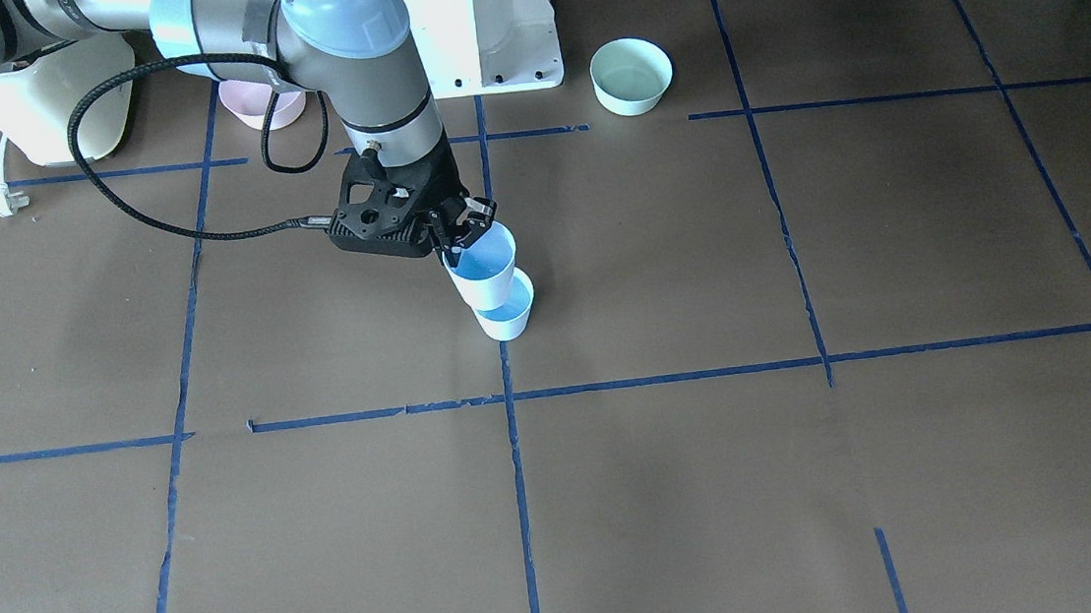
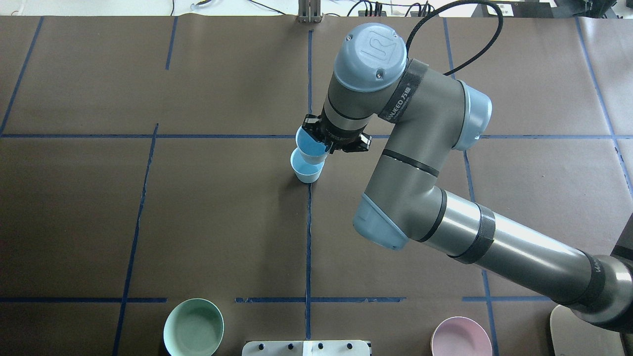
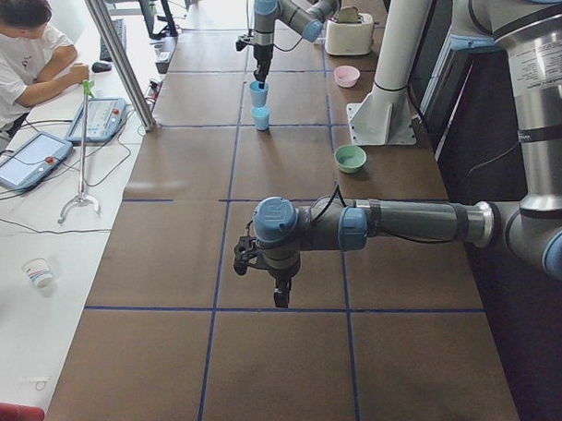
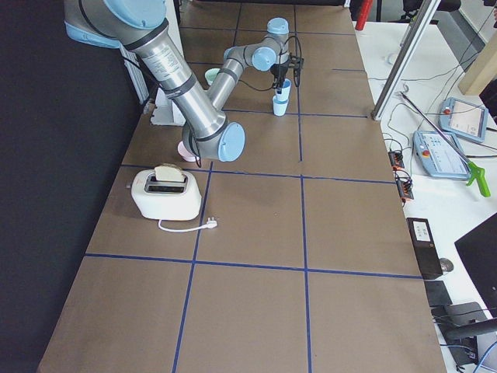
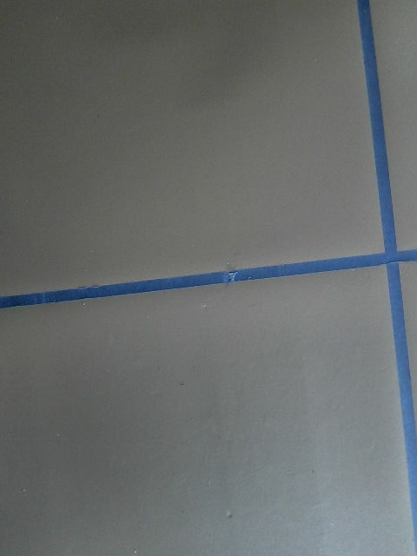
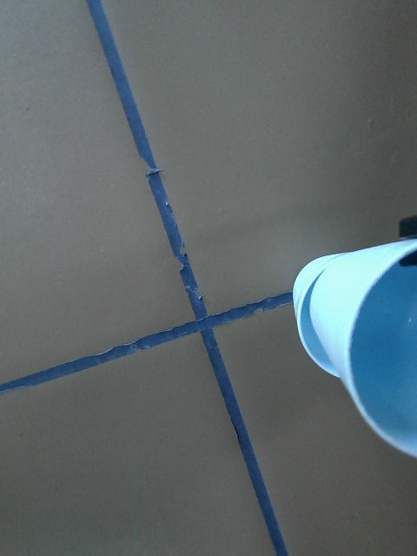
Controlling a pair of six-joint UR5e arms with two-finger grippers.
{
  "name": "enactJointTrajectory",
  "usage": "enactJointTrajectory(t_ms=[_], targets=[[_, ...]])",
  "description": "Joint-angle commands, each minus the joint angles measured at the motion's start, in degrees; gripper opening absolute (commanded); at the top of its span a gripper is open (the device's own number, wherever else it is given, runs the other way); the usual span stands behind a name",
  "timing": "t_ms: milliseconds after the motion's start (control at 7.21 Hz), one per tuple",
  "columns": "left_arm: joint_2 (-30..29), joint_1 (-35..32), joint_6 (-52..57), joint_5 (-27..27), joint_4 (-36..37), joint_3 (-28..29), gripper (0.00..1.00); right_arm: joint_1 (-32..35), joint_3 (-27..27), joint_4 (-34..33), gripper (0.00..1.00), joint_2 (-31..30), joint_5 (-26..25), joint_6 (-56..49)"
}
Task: Stack blue cups with both arms
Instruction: 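Carry the cup with the right gripper over the centered cup, then lower the held cup into the centered cup and open the right gripper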
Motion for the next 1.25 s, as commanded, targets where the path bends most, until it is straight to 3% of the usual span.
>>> enactJointTrajectory(t_ms=[0,555,693,832,1109], targets=[[0.00,0.00,-0.01,0.00,-0.02,0.14,1.00,-1.08,-0.65,0.17,0.00,0.26,-1.30,0.12],[0.00,0.00,-0.01,-0.09,-0.02,0.05,1.00,-1.17,-1.44,0.61,0.03,0.52,-1.30,-0.14],[0.00,0.00,0.07,-0.09,0.07,0.05,1.00,-1.17,-1.53,0.69,0.57,0.43,-1.30,-0.32],[0.00,0.00,-0.01,0.00,-0.02,-0.03,1.00,-1.60,-1.53,0.61,1.00,0.52,-1.30,-0.14],[-0.09,0.00,-0.01,-0.09,-0.02,0.14,1.00,-1.52,-1.35,0.61,1.00,0.35,-1.30,-0.93]])
